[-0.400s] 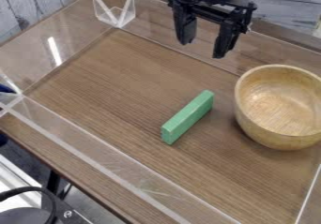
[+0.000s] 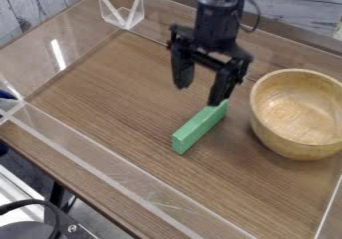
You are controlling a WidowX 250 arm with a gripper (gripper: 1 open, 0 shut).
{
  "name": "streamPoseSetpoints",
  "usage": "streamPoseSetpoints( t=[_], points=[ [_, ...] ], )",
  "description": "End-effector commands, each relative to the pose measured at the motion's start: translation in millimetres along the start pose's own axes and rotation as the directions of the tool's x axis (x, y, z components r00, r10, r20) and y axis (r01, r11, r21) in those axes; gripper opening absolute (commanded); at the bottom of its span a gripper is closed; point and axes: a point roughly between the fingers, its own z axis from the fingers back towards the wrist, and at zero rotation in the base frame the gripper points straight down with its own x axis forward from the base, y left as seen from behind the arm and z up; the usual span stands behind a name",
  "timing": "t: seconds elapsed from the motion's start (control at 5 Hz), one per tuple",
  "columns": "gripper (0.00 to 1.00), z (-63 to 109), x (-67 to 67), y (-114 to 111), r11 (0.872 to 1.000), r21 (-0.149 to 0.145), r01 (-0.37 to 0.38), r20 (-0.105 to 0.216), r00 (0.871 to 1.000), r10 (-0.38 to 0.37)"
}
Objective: Put the green block in the brown bowl
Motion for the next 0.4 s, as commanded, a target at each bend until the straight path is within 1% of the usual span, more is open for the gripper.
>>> streamPoseSetpoints(
  t=[0.0, 0.2],
  points=[
    [1.00, -2.8, 0.8, 7, 1.000, 0.004, 0.011, 0.066, 0.998, -0.011],
    [1.00, -17.8, 3.0, 10, 1.000, 0.006, 0.016, 0.052, 0.998, -0.016]
  ],
)
